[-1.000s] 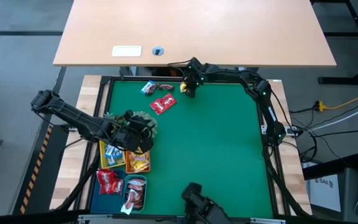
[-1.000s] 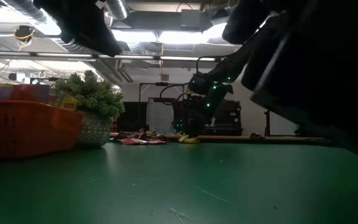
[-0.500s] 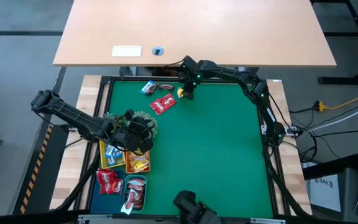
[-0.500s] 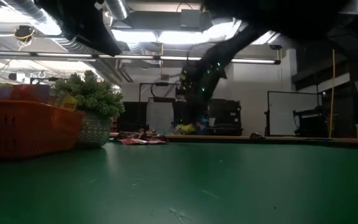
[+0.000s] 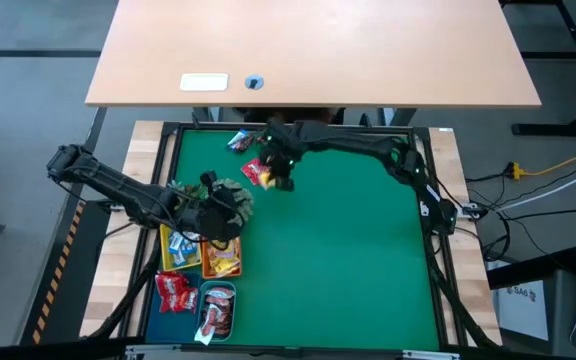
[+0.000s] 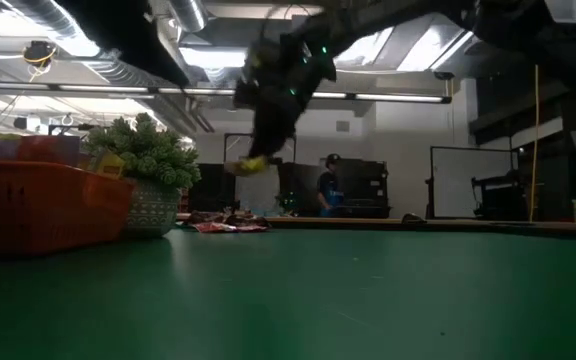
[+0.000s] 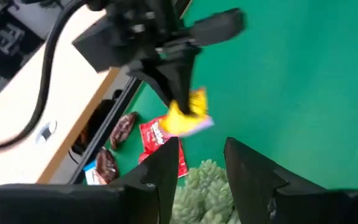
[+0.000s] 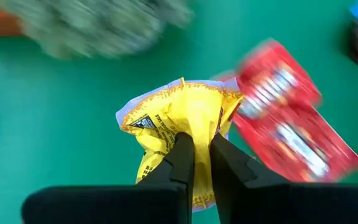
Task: Sort candy
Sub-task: Put the yellow candy into the orange basket
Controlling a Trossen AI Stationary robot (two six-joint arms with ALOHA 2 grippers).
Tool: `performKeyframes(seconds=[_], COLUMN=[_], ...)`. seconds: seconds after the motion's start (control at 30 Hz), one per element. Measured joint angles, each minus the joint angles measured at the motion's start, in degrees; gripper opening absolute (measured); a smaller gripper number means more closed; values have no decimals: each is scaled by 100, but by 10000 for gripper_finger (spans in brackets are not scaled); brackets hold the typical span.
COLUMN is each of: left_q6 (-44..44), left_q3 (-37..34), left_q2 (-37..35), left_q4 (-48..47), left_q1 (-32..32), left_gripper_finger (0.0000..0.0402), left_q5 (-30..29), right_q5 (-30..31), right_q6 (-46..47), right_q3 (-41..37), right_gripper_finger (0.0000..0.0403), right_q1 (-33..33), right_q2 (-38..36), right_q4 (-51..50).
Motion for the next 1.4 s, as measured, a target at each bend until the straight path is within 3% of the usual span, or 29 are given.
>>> performKeyframes(seconds=[0.2, 0.4, 0.67, 0.87, 1.23, 1.4], left_q6=[339, 305, 299, 295, 136, 138], left_q3=[0, 0, 0, 0, 0, 0], left_q2=[-901, -1858, -2708, -2970, -2995, -2995], left_q4=[-701, -1622, -1752, -1751, -1751, -1751], left_q1=[-4, -4, -4, -4, -4, -4], left_gripper_finger=[124, 124, 124, 124, 124, 124], left_q5=[27, 41, 41, 42, 43, 43], right_q5=[24, 46, 46, 191, 807, 864], right_q6=[87, 96, 81, 76, 74, 74], right_q3=[175, 179, 179, 179, 179, 179], right_gripper_finger=[37, 37, 37, 37, 39, 74], right_q1=[689, 1327, 2083, 2461, 2687, 2677], right_q2=[-2, 13, 31, 33, 35, 35], right_q4=[164, 1192, 2575, 3221, 3356, 3358])
